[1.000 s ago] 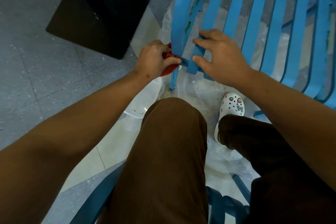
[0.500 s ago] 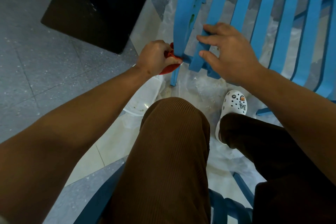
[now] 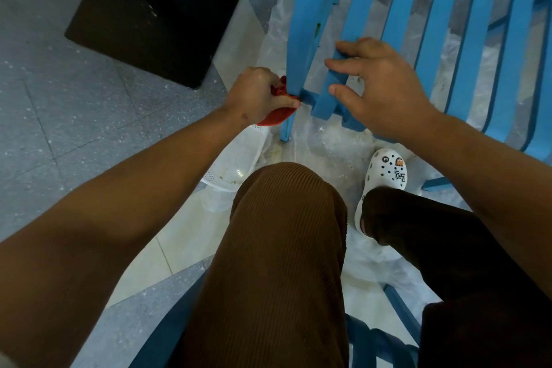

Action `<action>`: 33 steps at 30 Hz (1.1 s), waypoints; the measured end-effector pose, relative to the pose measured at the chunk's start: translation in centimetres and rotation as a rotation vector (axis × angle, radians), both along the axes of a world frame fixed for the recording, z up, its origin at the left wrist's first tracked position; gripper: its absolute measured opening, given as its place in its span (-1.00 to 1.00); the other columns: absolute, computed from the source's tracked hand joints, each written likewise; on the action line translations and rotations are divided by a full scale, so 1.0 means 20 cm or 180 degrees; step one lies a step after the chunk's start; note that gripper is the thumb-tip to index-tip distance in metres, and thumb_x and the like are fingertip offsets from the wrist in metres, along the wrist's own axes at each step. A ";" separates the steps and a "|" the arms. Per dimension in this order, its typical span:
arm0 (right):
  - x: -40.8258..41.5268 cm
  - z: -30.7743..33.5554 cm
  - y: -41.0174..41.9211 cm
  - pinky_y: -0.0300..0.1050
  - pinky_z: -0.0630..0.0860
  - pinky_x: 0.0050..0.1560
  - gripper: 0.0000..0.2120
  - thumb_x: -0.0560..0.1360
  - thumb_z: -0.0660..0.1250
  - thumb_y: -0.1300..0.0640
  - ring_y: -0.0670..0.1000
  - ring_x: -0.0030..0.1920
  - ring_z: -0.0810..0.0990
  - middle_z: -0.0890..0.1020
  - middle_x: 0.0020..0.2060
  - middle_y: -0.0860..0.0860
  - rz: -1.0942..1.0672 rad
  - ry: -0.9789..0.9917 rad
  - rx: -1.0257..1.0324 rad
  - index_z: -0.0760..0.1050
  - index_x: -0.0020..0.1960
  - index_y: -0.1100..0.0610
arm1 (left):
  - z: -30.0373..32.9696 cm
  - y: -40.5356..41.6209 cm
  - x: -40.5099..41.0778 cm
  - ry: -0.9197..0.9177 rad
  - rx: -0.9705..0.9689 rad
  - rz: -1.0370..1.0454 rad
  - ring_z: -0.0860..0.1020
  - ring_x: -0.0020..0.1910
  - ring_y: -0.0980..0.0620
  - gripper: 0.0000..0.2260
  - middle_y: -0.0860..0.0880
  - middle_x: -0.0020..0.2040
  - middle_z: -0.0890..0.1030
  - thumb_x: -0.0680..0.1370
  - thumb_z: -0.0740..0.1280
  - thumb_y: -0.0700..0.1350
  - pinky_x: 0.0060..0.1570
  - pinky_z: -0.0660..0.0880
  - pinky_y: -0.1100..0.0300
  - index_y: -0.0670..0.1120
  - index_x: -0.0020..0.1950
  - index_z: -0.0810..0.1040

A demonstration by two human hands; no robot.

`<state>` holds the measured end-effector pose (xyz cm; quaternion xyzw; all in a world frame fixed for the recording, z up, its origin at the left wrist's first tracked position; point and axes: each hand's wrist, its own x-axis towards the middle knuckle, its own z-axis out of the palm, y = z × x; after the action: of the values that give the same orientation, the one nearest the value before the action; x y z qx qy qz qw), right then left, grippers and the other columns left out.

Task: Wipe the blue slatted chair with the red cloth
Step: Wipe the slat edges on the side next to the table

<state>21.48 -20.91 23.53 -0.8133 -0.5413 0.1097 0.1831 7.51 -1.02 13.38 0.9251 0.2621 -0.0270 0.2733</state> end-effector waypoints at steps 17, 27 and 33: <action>0.01 -0.02 0.02 0.11 0.33 0.46 -0.58 0.54 0.38 0.03 0.20 0.41 0.44 0.54 0.38 0.12 -0.0032 0.0046 0.0032 0.57 0.37 0.11 | -0.24 -0.02 0.07 0.0700 -0.0292 0.0285 0.52 -0.04 0.04 -0.44 -0.05 0.12 0.67 0.41 0.48 0.31 -0.07 0.42 0.17 -0.10 0.18 0.66; 0.00 -0.01 0.01 0.26 0.34 0.45 -0.59 0.55 0.41 0.06 0.25 0.44 0.41 0.52 0.40 0.13 -0.0035 0.0076 -0.0016 0.55 0.38 0.10 | -0.03 0.07 0.04 0.0086 0.0227 -0.0294 0.65 -0.09 -0.03 -0.17 -0.02 -0.01 0.72 0.24 0.15 0.61 -0.03 0.61 -0.02 -0.04 0.07 0.72; 0.01 -0.02 0.00 0.22 0.33 0.47 -0.59 0.55 0.42 0.07 0.23 0.45 0.41 0.52 0.40 0.13 -0.0018 0.0080 0.0020 0.55 0.38 0.10 | -0.11 0.02 0.05 0.0367 -0.0058 -0.0036 0.63 -0.03 -0.05 -0.43 -0.05 0.05 0.71 0.38 0.46 0.35 -0.01 0.58 0.03 -0.10 0.11 0.70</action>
<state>21.62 -20.81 23.14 -0.8127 -0.5370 0.1178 0.1928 8.42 -0.58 11.22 0.9210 0.2718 -0.0841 0.2660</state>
